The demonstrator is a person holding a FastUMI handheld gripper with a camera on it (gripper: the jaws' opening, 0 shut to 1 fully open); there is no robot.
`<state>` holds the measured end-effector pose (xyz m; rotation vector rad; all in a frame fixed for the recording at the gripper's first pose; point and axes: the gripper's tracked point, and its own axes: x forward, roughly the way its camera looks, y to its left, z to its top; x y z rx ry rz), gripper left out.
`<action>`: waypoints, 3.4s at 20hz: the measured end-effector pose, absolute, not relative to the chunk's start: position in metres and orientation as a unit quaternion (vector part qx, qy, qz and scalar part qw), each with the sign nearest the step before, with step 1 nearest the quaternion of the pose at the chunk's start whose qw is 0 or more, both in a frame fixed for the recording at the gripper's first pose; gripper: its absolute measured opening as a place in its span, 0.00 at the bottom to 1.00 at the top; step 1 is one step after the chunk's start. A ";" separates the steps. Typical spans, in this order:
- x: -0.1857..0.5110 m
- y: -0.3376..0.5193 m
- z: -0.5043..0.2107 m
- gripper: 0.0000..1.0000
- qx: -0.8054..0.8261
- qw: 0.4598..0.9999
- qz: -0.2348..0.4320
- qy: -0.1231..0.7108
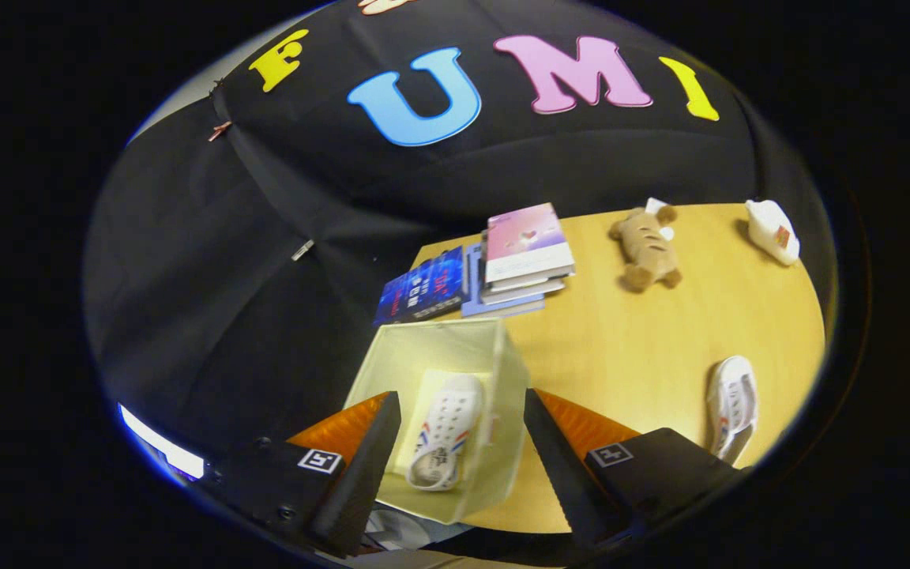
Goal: Open the storage box then place both shoes into the box .Put the left shoe in first, then the right shoe, with the right side of both shoes facing outward in a uniform manner.
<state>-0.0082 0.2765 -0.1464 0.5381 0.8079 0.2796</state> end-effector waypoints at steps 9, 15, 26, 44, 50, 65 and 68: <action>-0.093 0.057 -0.278 0.97 0.095 0.873 -0.005 0.478; -0.142 0.001 -0.363 0.94 0.050 0.841 -0.018 0.539; -0.093 -0.006 -0.421 0.76 0.069 0.856 0.006 0.512; -0.067 0.024 -0.298 0.05 0.204 0.866 -0.037 0.456; -0.025 0.116 -0.198 0.05 0.250 0.871 0.004 0.422; -0.001 0.363 -0.181 0.05 0.221 0.850 0.045 0.476; 0.004 0.363 -0.202 0.05 0.194 0.855 0.013 0.481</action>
